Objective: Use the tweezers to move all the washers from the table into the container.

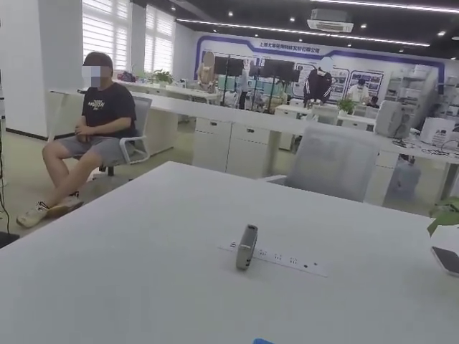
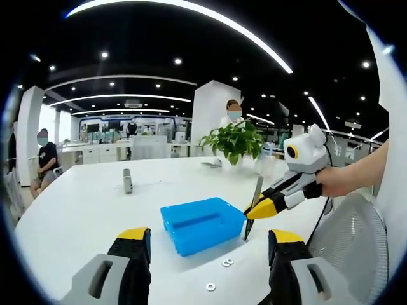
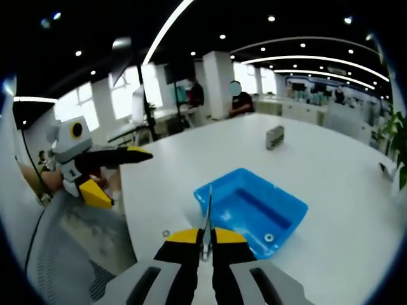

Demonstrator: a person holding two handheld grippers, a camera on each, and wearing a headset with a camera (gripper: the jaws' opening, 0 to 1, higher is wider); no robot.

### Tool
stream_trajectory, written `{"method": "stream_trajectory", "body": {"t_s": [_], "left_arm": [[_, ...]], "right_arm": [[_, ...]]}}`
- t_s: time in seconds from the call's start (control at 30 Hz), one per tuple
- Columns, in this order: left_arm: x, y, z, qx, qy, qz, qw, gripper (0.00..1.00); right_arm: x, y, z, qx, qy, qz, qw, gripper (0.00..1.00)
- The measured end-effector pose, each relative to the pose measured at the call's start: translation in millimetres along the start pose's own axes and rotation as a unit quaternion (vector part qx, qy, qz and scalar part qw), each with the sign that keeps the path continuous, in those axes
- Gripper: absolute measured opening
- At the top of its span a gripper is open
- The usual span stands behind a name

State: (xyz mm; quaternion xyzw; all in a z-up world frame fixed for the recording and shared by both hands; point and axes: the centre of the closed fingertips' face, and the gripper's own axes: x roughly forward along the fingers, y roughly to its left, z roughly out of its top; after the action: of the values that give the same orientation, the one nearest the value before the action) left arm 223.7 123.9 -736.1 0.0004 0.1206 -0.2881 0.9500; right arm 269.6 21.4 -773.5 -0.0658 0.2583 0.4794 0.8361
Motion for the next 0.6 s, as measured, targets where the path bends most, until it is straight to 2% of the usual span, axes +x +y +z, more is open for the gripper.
{"method": "stream_trajectory", "body": {"t_s": [0.07, 0.17, 0.23, 0.3, 0.43, 0.6], "left_arm": [[0.0, 0.1, -0.3, 0.000, 0.001, 0.000, 1.0000, 0.76], [0.0, -0.1, -0.4, 0.001, 0.001, 0.001, 1.0000, 0.76], [0.0, -0.3, -0.4, 0.001, 0.001, 0.000, 1.0000, 0.76], [0.0, -0.3, -0.2, 0.001, 0.000, 0.001, 1.0000, 0.76], [-0.2, 0.3, -0.4, 0.000, 0.000, 0.002, 1.0000, 0.76], [0.2, -0.7, -1.7, 0.001, 0.004, -0.001, 1.0000, 0.76]], "right_arm": [[-3.7, -0.6, 8.7, -0.003, -0.003, -0.002, 1.0000, 0.03], [-9.8, 0.1, 31.0, -0.005, -0.025, -0.003, 0.9997, 0.03], [-9.7, -0.1, 36.3, -0.008, -0.023, -0.003, 0.9997, 0.03], [-8.2, -0.1, 34.8, -0.011, -0.023, -0.002, 0.9997, 0.03], [1.0, 6.7, 22.7, 0.007, -0.018, 0.006, 0.9998, 0.03], [17.3, 12.0, 9.4, 0.012, -0.008, 0.018, 0.9997, 0.03]]}}
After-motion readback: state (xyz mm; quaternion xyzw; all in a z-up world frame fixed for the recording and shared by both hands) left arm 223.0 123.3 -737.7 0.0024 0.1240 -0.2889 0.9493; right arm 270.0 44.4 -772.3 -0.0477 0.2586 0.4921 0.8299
